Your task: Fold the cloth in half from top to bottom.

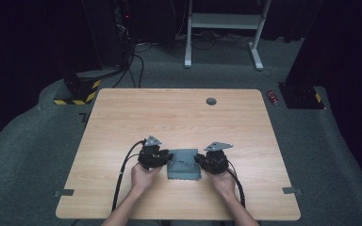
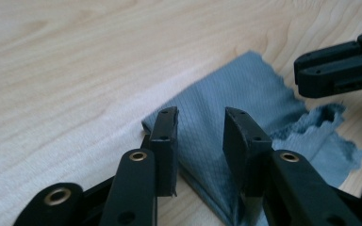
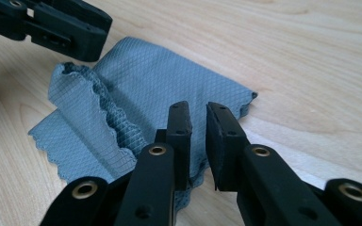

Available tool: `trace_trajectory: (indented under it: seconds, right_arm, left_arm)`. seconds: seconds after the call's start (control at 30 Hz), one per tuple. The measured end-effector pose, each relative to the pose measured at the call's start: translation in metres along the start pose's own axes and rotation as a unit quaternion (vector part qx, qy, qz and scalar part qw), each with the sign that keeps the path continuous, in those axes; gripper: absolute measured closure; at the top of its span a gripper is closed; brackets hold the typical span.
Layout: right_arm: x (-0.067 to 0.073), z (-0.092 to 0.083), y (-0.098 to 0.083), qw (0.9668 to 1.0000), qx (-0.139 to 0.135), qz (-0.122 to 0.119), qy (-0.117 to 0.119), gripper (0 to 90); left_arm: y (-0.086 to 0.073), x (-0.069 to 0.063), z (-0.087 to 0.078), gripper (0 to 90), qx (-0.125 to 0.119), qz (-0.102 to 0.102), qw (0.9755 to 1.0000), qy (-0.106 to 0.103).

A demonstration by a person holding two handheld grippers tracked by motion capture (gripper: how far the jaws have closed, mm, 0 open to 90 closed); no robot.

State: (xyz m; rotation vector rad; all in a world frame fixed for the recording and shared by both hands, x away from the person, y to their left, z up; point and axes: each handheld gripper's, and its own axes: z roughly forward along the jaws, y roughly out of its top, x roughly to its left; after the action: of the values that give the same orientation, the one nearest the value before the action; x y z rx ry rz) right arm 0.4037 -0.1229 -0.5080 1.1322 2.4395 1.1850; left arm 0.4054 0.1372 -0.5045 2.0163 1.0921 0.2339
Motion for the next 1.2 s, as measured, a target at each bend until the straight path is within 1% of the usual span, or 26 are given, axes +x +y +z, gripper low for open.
trace_trajectory:
  seconds: [0.03, 0.07, 0.1, 0.13, 0.17, 0.2, 0.27, 0.3, 0.33, 0.47, 0.53, 0.57, 0.6, 0.67, 0.77, 0.9, 0.97, 1.0, 1.1, 1.2]
  right_arm:
    - [0.001, 0.001, 0.0, 1.0, 0.001, -0.003, 0.001, 79.6]
    - [0.003, 0.001, -0.001, 1.0, 0.002, -0.007, 0.002, 79.6]
    - [0.003, 0.001, -0.001, 1.0, 0.002, -0.007, 0.002, 79.6]
    - [0.005, 0.001, -0.002, 0.9999, 0.006, -0.007, 0.007, 79.6]
    - [0.005, 0.001, -0.002, 0.9999, 0.006, -0.007, 0.007, 79.6]
    - [0.006, 0.001, -0.002, 0.9998, 0.008, -0.014, 0.008, 79.6]
    - [0.008, 0.0, -0.003, 0.9998, 0.007, -0.015, 0.013, 79.7]
    - [0.008, -0.001, -0.003, 0.9997, 0.006, -0.021, 0.014, 79.6]
    - [0.01, -0.002, -0.004, 0.9996, 0.009, -0.02, 0.016, 79.6]
    - [0.013, -0.006, -0.01, 0.9995, 0.011, -0.023, 0.019, 79.5]
    - [0.015, -0.008, -0.015, 0.9993, 0.018, -0.025, 0.02, 79.1]
    - [0.015, -0.008, -0.015, 0.9993, 0.018, -0.025, 0.02, 79.1]
    - [0.015, -0.008, -0.016, 0.9992, 0.019, -0.029, 0.02, 79.0]
    - [0.018, -0.01, -0.019, 0.999, 0.021, -0.033, 0.02, 78.3]
    - [0.021, -0.011, -0.022, 0.9987, 0.023, -0.042, 0.017, 76.8]
    - [0.024, -0.013, -0.027, 0.998, 0.031, -0.055, 0.011, 73.9]
    - [0.025, -0.013, -0.027, 0.9979, 0.03, -0.057, 0.009, 73.4]
    - [0.027, -0.014, -0.028, 0.9974, 0.03, -0.065, 0.004, 72.3]
    - [0.028, -0.014, -0.03, 0.9972, 0.03, -0.068, 0.0, 72.2]
    - [0.027, -0.015, -0.031, 0.9975, 0.029, -0.065, 0.002, 72.1]
  left_arm:
    - [0.0, -0.002, 0.0, 64.9, 0.004, 0.003, 1.0, -0.001]
    - [0.0, -0.003, 0.0, 64.2, 0.006, 0.012, 0.9999, -0.001]
    - [0.0, -0.005, -0.001, 64.2, 0.005, 0.015, 0.9999, -0.003]
    - [-0.001, -0.008, -0.003, 63.9, 0.001, 0.016, 0.9998, -0.01]
    - [-0.001, -0.008, -0.003, 63.7, 0.001, 0.016, 0.9998, -0.01]
    - [-0.001, -0.008, -0.004, 63.7, -0.001, 0.019, 0.9998, -0.012]
    - [-0.003, -0.01, -0.006, 63.7, -0.003, 0.018, 0.9997, -0.016]
    - [-0.005, -0.011, -0.006, 63.7, -0.002, 0.016, 0.9996, -0.022]
    - [-0.006, -0.011, -0.007, 63.7, 0.0, 0.015, 0.9996, -0.025]
    - [-0.014, -0.013, -0.01, 63.7, 0.006, 0.025, 0.9992, -0.03]
    - [-0.02, -0.014, -0.013, 63.7, 0.005, 0.024, 0.9991, -0.033]
    - [-0.02, -0.014, -0.013, 63.7, 0.005, 0.024, 0.9991, -0.033]
    - [-0.022, -0.015, -0.013, 63.7, 0.006, 0.019, 0.9992, -0.036]
    - [-0.024, -0.015, -0.014, 63.5, 0.013, 0.022, 0.9989, -0.04]
    - [-0.027, -0.019, -0.015, 63.5, 0.017, 0.036, 0.9985, -0.037]
    - [-0.033, -0.024, -0.018, 63.3, 0.022, 0.045, 0.9981, -0.036]
    - [-0.035, -0.025, -0.018, 63.3, 0.024, 0.046, 0.998, -0.036]
    - [-0.038, -0.027, -0.019, 63.2, 0.029, 0.052, 0.9977, -0.032]
    - [-0.042, -0.028, -0.021, 63.0, 0.032, 0.053, 0.9976, -0.03]
    - [-0.045, -0.029, -0.025, 62.3, 0.031, 0.05, 0.9979, -0.029]
